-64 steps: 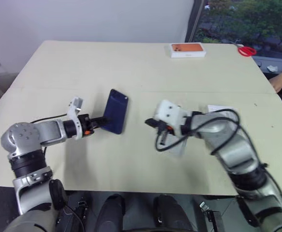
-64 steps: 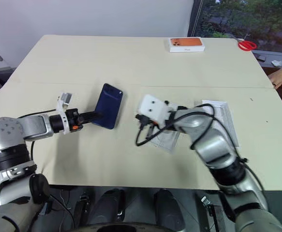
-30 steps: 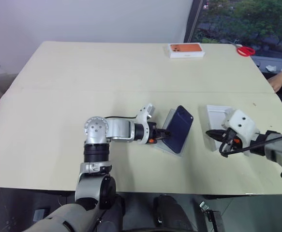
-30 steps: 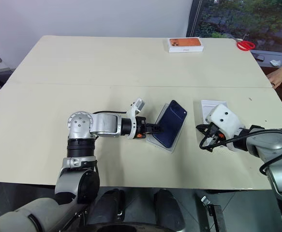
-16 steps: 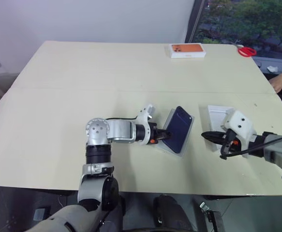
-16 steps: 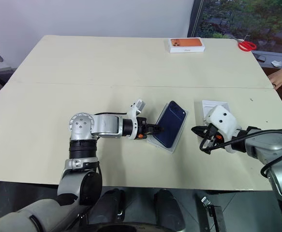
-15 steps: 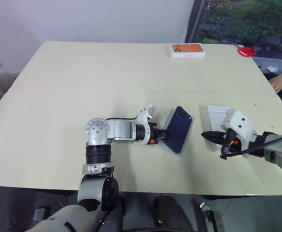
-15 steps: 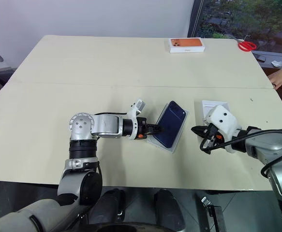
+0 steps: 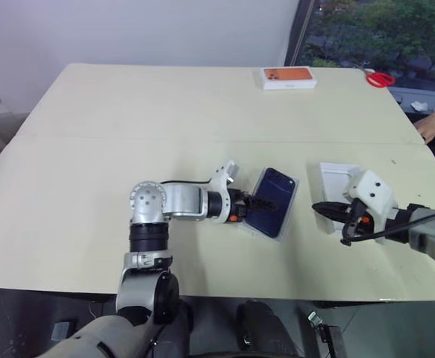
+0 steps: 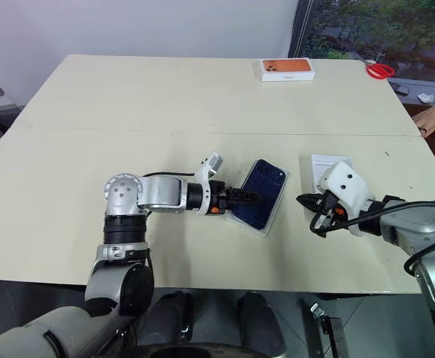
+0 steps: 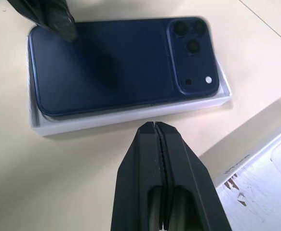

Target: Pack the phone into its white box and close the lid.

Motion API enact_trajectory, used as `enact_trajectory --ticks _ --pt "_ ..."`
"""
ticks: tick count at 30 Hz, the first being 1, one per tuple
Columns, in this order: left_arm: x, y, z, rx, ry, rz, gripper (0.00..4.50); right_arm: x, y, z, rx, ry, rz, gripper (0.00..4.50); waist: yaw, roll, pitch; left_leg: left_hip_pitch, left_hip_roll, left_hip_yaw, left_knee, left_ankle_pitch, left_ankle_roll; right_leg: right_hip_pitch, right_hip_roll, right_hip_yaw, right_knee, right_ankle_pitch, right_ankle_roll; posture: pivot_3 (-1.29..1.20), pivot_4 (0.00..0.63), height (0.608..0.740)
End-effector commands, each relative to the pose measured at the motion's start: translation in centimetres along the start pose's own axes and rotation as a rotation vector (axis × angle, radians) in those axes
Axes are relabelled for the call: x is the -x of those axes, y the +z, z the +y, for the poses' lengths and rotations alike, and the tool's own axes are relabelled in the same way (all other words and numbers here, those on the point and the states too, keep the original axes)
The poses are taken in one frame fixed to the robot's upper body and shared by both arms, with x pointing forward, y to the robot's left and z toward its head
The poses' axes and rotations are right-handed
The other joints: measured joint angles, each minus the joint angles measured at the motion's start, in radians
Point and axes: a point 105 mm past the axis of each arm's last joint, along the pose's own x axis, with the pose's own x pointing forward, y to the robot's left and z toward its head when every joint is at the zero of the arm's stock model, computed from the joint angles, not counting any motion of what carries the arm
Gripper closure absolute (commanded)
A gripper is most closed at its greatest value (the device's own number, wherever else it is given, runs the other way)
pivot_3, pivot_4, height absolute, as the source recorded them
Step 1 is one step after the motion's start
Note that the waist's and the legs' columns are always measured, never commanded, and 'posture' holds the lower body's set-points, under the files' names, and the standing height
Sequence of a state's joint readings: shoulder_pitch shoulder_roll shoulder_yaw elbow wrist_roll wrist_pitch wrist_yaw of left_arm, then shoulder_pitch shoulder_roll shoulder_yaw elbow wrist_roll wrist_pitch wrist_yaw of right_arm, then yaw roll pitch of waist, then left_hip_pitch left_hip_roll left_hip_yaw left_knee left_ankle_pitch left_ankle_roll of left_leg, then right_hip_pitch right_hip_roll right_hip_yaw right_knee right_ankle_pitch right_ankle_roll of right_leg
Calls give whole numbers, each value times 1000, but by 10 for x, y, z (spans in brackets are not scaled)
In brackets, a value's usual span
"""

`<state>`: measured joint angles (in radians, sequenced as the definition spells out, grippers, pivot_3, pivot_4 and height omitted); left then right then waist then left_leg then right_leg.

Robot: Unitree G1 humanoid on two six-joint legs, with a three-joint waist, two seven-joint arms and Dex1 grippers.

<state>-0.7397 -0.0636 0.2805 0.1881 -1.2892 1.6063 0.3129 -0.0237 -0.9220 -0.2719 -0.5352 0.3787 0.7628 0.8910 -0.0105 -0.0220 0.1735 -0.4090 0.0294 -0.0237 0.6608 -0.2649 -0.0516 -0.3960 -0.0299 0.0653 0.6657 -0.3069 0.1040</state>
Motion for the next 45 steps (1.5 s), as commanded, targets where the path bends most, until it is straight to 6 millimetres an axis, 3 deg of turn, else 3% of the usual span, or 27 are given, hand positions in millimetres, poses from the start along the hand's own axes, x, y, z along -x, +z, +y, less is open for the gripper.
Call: enact_trajectory --ticks 1,9,12,15,17,18,20,27,34,40,45 --pt "15 8 -9 -68 -32 -18 252 3 8 -2 30 -8 -27 4500 -3 0 0 0 0 0 0 0 0 0 0 0 0 0 0 0 150 726" --pt "55 19 -17 -200 -43 -38 252 -1 9 -4 37 -6 -32 4500 1 0 0 0 0 -1 0 0 0 0 0 0 0 0 0 0 150 726" --pt "71 28 -9 -311 106 -71 252 -4 9 -6 41 -11 -32 4500 0 0 0 0 0 -1 0 0 0 0 0 0 0 0 0 0 150 726" --pt "80 40 -5 -481 266 -158 252 -6 6 -9 48 -30 -11 4500 -1 0 0 0 0 -1 0 0 -1 0 0 0 0 0 0 0 150 726" --pt "82 48 -4 -734 342 -250 252 -10 0 -13 51 -50 23 4500 -1 1 0 0 0 0 0 2 -3 0 0 0 0 0 0 0 150 726" --pt "79 47 0 -854 368 -243 252 -12 -4 -15 52 -62 39 4500 -1 1 0 0 0 2 0 3 -5 0 0 0 0 0 0 0 150 726" --pt "72 39 13 -959 377 -195 1082 -16 -7 -19 54 -82 56 4500 2 1 0 2 0 6 -4 5 -9 1 0 0 -2 0 -1 0 150 726" --pt "41 16 35 -1168 315 17 4480 -24 -11 -13 28 -79 78 4500 1 1 0 0 0 6 -3 1 -2 0 -1 1 -2 0 -1 0 150 726" --pt "9 4 30 -1155 184 140 4480 -34 -15 8 61 -20 114 4500 -1 1 0 -1 1 6 0 -1 2 0 1 1 -1 0 0 0 150 726" --pt "-5 -4 29 -1148 160 177 4480 -43 -19 9 46 -39 142 4500 -1 1 0 -1 1 5 1 -1 3 0 1 1 0 0 0 0 150 726" --pt "-19 -10 13 -1118 82 168 4480 -44 -21 11 55 -23 160 4500 6 1 0 -1 1 5 2 -1 3 1 0 0 -1 0 0 0 150 726"
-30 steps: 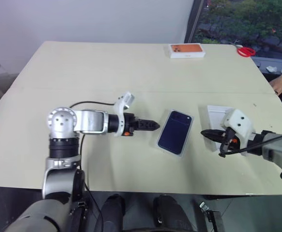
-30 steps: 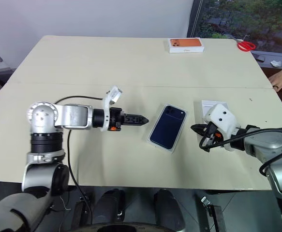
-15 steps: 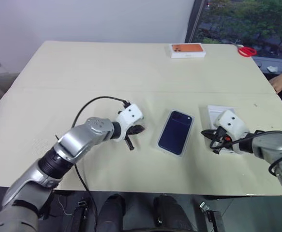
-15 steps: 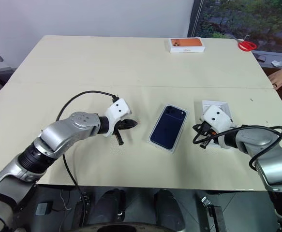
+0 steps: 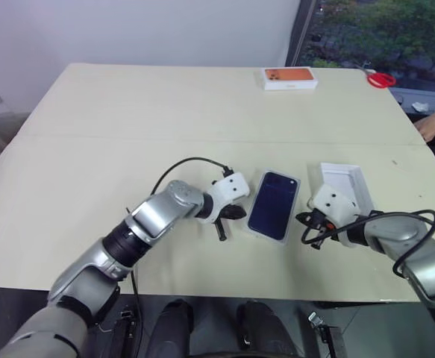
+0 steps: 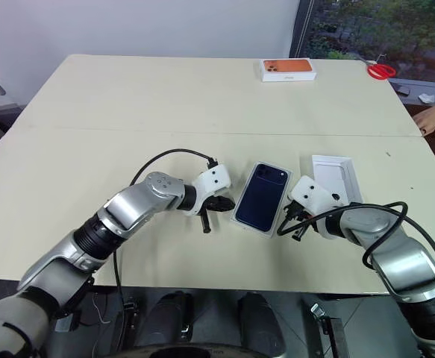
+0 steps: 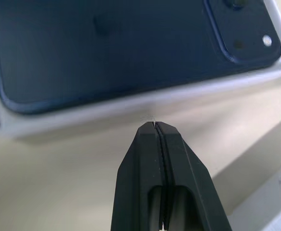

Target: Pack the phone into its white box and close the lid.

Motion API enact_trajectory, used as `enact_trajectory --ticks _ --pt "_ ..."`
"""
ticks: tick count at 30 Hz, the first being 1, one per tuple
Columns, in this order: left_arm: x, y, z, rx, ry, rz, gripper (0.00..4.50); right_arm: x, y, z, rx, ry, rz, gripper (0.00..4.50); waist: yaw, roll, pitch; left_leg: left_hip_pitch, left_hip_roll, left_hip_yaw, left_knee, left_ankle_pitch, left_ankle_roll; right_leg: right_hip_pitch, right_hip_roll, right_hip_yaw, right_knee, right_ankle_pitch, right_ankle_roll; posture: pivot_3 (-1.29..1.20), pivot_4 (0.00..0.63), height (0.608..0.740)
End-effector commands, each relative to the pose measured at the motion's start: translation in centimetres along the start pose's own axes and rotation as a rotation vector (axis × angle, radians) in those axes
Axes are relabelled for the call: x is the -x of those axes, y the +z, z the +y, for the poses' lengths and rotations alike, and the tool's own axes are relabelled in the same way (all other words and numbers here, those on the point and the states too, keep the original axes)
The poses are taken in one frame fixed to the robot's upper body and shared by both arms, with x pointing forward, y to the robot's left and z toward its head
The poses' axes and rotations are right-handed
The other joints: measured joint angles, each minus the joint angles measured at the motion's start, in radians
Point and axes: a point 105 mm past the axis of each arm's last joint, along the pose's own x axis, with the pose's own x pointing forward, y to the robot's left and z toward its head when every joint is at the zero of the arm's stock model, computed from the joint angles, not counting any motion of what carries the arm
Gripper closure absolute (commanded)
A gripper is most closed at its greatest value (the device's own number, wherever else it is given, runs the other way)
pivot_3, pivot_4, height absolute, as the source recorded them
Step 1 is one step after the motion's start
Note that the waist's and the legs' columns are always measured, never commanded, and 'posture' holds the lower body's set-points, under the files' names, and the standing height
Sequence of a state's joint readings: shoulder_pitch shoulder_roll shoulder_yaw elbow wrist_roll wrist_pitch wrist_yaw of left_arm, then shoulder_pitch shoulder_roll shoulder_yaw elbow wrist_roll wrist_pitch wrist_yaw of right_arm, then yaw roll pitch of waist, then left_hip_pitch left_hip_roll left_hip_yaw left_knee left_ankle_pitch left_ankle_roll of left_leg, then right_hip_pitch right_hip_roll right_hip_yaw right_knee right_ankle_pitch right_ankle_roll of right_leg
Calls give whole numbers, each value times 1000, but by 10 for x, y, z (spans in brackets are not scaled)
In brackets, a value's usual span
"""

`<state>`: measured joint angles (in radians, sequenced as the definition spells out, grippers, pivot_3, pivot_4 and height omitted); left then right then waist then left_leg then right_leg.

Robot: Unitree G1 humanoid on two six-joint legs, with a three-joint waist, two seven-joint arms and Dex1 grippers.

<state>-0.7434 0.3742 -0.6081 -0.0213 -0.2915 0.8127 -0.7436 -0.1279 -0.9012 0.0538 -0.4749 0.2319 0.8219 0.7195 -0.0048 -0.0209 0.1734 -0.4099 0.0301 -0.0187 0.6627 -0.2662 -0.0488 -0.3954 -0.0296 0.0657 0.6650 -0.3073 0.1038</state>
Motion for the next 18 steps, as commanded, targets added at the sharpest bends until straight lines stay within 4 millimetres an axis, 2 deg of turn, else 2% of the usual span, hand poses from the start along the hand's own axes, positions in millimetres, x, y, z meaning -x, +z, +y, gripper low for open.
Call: enact_trajectory --ticks 1,8,18 --pt "-4 17 -10 -16 -45 -40 4480 4 7 -2 28 -8 -15 4500 -1 0 0 0 0 0 0 0 0 0 0 0 0 0 0 0 150 726" --pt "-12 27 -25 6 -112 -74 4480 9 1 -3 49 19 18 4500 -4 0 0 0 0 0 0 0 0 0 0 0 0 0 0 0 150 726" --pt "-14 33 -28 2 -136 -76 4480 14 -4 -7 52 25 30 4500 -6 0 0 0 0 0 0 0 0 0 0 0 1 0 0 0 150 726"
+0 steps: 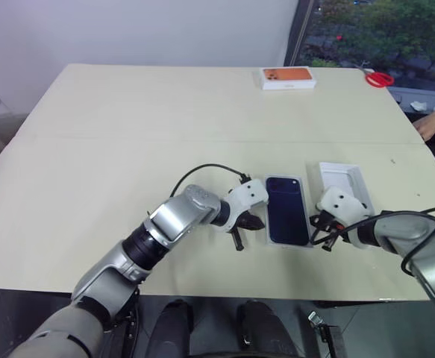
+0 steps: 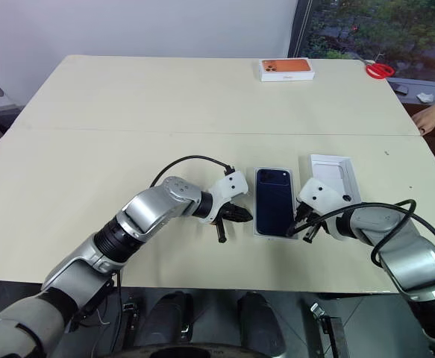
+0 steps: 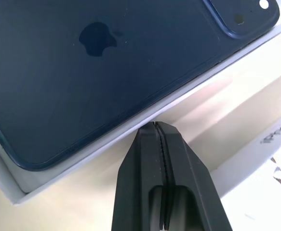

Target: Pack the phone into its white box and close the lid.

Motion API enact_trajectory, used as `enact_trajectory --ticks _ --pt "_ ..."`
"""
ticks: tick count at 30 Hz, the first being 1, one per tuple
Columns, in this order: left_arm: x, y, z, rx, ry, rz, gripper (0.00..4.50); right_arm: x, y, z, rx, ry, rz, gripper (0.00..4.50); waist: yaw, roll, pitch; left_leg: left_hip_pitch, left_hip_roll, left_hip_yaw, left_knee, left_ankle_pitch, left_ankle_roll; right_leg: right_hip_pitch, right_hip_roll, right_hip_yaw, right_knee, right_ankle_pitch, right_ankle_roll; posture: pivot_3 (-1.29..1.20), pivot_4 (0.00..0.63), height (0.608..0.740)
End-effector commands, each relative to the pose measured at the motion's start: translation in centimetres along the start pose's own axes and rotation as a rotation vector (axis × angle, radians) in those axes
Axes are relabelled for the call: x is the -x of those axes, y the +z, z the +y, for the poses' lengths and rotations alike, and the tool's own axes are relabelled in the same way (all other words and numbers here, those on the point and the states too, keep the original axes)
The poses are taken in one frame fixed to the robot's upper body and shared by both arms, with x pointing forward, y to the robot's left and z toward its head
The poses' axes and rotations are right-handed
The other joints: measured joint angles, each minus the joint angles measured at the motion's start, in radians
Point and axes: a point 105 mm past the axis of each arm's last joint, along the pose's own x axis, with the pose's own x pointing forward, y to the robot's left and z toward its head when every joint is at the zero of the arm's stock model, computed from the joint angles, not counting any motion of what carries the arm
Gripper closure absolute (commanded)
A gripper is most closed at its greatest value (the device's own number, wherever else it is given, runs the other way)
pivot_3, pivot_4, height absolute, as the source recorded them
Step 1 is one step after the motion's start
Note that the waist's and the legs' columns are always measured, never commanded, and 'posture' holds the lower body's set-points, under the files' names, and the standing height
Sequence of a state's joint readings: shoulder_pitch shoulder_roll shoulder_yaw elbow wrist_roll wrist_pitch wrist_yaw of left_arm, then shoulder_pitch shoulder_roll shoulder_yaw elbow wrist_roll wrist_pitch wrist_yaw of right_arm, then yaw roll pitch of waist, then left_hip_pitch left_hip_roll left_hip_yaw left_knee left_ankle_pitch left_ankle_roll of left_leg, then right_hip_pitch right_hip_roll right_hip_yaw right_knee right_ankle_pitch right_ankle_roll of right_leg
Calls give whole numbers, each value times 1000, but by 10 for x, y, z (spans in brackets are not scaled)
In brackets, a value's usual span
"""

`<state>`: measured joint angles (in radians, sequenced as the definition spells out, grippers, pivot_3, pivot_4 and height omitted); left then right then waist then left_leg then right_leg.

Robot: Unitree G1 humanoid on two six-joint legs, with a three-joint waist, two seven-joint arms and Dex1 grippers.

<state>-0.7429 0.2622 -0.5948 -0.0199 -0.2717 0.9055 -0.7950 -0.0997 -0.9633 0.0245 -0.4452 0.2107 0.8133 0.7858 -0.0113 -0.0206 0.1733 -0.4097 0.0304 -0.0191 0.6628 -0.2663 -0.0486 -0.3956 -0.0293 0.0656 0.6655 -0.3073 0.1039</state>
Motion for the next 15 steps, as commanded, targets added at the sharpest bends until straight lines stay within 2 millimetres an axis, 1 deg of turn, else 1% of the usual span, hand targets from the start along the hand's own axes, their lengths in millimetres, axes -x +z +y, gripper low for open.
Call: enact_trajectory --ticks 1,7,12,15 --pt "1 20 -7 -57 -31 -59 4480 5 11 1 43 11 -44 4500 0 0 0 0 0 0 0 0 0 0 0 0 0 0 0 0 150 726" --pt "3 19 -5 -58 -26 -54 4480 6 10 -1 50 2 -39 4500 0 0 0 0 0 0 0 0 0 0 0 0 0 0 0 0 150 726" --pt "12 19 1 -53 -2 -64 4480 15 10 -12 61 -39 -32 4500 0 0 0 0 0 0 0 0 0 0 0 0 0 0 0 0 150 726" --pt "22 19 7 -57 25 -77 4480 24 13 -19 68 -63 -33 4500 0 0 0 0 0 0 0 0 0 0 0 0 0 0 0 0 150 726"
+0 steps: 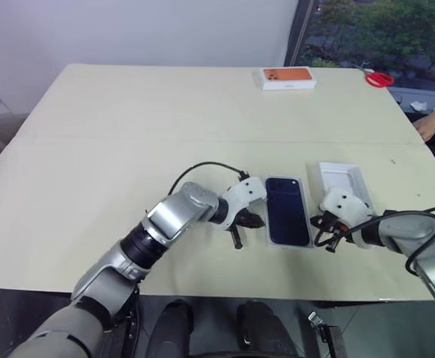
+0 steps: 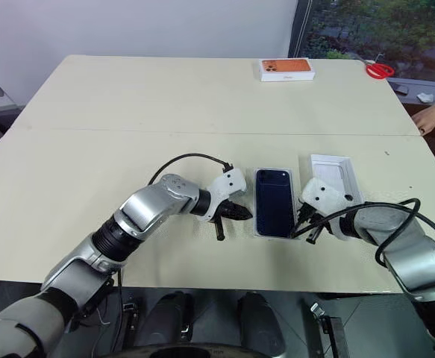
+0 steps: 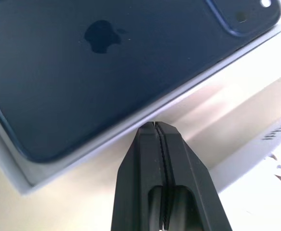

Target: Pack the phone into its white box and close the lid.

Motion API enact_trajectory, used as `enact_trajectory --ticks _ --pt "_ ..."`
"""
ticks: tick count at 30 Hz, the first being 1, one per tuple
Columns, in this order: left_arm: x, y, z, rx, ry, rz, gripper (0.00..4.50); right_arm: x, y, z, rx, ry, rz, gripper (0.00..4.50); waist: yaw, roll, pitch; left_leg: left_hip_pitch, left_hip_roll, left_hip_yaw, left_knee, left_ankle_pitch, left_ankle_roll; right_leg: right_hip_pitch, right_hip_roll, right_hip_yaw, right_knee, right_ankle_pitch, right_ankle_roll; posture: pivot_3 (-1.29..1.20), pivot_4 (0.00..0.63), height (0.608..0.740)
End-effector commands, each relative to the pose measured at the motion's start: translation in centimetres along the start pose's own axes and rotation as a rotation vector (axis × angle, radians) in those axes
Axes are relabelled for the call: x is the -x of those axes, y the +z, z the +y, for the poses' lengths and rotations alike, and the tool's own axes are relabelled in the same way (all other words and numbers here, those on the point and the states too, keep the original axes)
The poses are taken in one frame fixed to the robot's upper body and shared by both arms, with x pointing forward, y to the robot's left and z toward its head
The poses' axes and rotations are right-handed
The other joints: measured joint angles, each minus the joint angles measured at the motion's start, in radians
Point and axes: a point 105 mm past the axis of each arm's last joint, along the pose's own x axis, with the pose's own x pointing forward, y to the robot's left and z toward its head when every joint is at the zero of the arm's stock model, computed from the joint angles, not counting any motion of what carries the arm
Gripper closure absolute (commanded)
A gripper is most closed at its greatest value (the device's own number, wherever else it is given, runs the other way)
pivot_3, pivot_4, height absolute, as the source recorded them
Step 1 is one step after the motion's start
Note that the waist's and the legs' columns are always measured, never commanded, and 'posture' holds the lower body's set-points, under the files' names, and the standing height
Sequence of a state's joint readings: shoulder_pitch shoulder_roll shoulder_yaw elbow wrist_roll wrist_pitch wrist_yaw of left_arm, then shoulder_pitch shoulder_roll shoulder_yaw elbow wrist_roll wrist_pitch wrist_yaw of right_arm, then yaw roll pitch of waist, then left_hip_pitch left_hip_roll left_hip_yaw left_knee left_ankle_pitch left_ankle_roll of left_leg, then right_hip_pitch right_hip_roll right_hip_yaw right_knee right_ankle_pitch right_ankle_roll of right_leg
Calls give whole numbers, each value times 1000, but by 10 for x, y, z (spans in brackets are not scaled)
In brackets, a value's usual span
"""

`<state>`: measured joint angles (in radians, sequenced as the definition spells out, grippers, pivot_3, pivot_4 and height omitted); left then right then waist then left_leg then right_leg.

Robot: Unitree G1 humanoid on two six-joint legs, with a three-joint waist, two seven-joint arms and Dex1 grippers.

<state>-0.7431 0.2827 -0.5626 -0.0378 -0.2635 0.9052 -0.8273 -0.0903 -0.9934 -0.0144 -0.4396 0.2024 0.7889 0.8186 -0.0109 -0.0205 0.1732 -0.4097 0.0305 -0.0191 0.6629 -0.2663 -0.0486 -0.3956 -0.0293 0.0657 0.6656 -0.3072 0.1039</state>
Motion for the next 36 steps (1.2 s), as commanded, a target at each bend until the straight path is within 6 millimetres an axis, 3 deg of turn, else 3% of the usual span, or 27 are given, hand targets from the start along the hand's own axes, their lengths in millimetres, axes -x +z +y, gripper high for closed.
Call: enact_trajectory --ticks 1,4,8,11,15,22,36 --pt "21 17 6 -55 33 -79 4480 22 16 -16 37 -54 -49 4500 0 0 0 0 0 0 0 0 0 0 0 0 0 0 0 0 150 726" --pt "41 19 10 -82 53 -134 4500 36 26 -25 1 -72 -84 3677 -2 0 0 0 1 0 0 0 0 0 0 0 0 0 0 0 150 726" --pt "67 14 10 -150 67 -203 4500 44 36 -28 -53 -74 -112 1660 -2 1 -1 1 1 -1 -1 0 0 0 0 0 1 0 0 0 150 726" --pt "86 14 4 -224 55 -282 4500 39 29 -47 -177 -183 -51 146 -1 2 0 1 1 -2 0 0 0 0 0 0 1 0 0 0 150 726" --pt "107 8 4 -260 83 -344 4500 28 28 -53 -370 -216 -14 58 0 2 -1 1 1 -2 0 0 0 0 -1 0 1 0 0 0 150 726" --pt "121 -2 -7 -270 63 -360 4500 21 30 -50 -562 -203 64 58 -2 3 0 0 1 -1 0 0 0 -1 -1 0 1 0 0 0 150 726" --pt "126 -9 -14 -274 23 -368 4500 3 25 -54 -633 -226 124 58 -4 3 0 0 1 1 -1 -1 1 -2 0 0 1 0 0 0 150 726"
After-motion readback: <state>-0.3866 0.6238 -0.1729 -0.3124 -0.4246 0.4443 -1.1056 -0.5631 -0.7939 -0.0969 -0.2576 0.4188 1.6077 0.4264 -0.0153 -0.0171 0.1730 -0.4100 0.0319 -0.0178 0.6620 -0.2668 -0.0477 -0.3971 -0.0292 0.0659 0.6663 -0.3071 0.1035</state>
